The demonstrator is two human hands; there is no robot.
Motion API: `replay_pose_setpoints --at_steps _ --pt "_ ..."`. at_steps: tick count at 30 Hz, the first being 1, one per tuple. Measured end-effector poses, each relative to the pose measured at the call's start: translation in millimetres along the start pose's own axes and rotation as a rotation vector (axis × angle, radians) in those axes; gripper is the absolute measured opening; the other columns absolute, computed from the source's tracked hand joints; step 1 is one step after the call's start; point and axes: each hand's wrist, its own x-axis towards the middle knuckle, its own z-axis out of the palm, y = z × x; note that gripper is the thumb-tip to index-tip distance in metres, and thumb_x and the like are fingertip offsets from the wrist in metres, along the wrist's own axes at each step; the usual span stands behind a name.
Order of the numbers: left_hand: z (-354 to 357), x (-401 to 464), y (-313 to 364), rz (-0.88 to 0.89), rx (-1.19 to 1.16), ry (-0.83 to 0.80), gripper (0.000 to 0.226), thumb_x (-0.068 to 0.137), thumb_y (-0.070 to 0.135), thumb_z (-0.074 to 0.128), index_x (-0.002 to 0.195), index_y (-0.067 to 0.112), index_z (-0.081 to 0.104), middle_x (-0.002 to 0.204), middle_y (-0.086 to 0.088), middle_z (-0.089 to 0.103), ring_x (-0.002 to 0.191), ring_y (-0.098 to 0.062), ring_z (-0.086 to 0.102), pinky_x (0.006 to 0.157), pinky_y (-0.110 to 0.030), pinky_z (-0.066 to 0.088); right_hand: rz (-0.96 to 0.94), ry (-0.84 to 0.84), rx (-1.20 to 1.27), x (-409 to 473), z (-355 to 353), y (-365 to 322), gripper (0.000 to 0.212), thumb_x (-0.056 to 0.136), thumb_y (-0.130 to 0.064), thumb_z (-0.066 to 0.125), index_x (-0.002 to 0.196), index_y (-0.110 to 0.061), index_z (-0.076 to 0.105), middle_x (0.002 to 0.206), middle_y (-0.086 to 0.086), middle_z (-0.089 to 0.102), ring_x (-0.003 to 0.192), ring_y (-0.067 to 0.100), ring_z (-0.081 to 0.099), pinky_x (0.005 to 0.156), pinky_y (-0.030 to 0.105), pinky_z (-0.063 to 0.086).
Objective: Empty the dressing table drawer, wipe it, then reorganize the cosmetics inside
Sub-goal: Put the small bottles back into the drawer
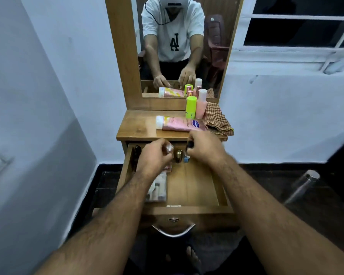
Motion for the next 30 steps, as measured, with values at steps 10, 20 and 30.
replay_pose_setpoints --at_steps 10,20,30 --pt "50.1 15.2 -19.2 -0.079 0.087 -0.084 0.02 0.08 0.023 0.077 0.1 0.021 0.071 0.093 -0.004 0.073 0.091 -0.022 0.067 0.08 -0.034 0.053 0.175 -0.086 0.21 4.1 84.1 22.6 0.021 0.086 -0.017 0.069 0.105 -0.022 0.06 0.1 0.0 0.068 0.082 0.015 0.057 0.08 0.032 0.054" --pt "67.7 25.8 -29.3 -0.116 0.018 -0.056 0.025 0.072 0.029 0.084 0.091 0.029 0.068 0.089 -0.001 0.073 0.085 -0.021 0.067 0.075 -0.036 0.056 0.322 -0.043 0.423 14.0 108.2 33.8 0.027 0.081 -0.015 0.076 0.107 -0.019 0.067 0.099 -0.001 0.069 0.095 0.017 0.064 0.086 0.035 0.055" --pt "72.0 22.0 -29.5 -0.099 0.089 -0.118 0.026 0.072 0.032 0.083 0.095 0.026 0.072 0.091 -0.001 0.073 0.092 -0.024 0.068 0.079 -0.041 0.056 0.363 -0.01 0.523 14.8 115.7 37.5 0.029 0.079 -0.015 0.08 0.106 -0.017 0.069 0.098 -0.001 0.07 0.094 0.015 0.065 0.088 0.033 0.053"
